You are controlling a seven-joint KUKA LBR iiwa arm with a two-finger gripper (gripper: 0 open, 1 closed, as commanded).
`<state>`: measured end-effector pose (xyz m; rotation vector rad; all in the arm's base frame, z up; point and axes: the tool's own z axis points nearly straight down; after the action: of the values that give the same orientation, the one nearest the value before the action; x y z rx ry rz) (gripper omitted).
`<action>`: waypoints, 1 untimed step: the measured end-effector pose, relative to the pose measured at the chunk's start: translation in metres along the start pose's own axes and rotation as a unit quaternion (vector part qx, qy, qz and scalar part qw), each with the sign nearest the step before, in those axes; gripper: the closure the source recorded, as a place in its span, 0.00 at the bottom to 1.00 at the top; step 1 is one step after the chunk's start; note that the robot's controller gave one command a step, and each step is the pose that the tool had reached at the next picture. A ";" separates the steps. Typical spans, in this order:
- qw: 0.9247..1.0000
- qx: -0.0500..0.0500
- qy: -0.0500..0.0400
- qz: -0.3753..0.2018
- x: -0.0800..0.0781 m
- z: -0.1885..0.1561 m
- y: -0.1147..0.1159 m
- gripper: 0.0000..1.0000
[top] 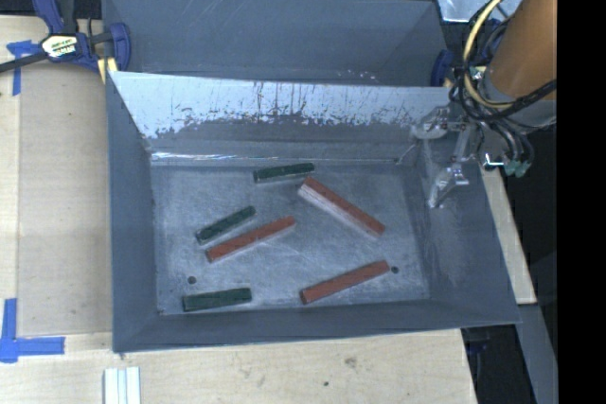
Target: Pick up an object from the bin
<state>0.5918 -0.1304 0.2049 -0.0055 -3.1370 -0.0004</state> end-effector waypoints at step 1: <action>1.000 0.001 -0.004 -0.001 -0.002 -0.005 0.001 0.00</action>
Offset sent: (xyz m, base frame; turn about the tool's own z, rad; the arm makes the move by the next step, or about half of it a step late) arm -0.1007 0.0677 -0.1349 0.0357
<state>0.5935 -0.1298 0.2101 -0.0011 -3.1457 0.0019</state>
